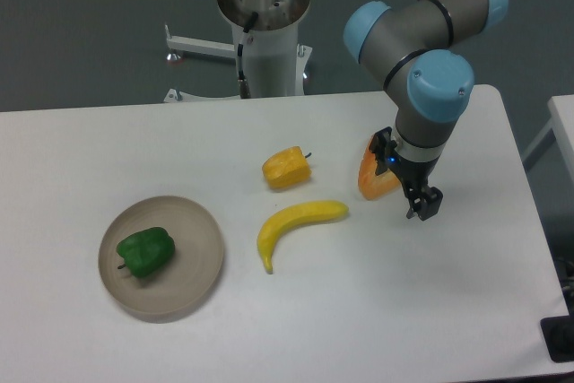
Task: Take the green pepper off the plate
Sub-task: 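Move the gripper over the beige plate above the green pepper, then lower the gripper onto the green pepper and close on it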
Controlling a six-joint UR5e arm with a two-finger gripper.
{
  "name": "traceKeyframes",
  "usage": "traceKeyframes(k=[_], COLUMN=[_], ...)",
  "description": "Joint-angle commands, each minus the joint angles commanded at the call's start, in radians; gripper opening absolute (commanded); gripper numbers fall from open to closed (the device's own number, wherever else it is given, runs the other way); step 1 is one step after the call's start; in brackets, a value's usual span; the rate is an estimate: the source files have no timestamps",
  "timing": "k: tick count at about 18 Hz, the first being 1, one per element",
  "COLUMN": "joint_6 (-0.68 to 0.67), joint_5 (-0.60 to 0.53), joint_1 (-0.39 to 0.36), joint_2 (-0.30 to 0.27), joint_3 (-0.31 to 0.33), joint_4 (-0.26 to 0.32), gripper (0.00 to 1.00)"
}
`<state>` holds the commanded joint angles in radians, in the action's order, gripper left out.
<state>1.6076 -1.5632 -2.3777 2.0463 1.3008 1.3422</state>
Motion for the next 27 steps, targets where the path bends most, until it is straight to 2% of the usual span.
traceKeyframes(k=[8,11,13,16,19,27], joint_6=[-0.049,-0.202,-0.334,-0.402,-0.532,-0.644], joint_5=[0.003,0.023,0.084,0.092,0.087,0.089], joint_1=[0.052,0.132,0.199,0.291,0.386,0.529], joint_2=[-0.003,-0.012,-0.006,-0.005,0.014,0.078], joint_3=[0.011,0.018,0.011,0.006,0.002,0.002], joint_4=[-0.002,0.0,-0.015,-0.015,-0.018,-0.052], gripper=[1.0,1.0,1.0,1.0,1.0,1.0])
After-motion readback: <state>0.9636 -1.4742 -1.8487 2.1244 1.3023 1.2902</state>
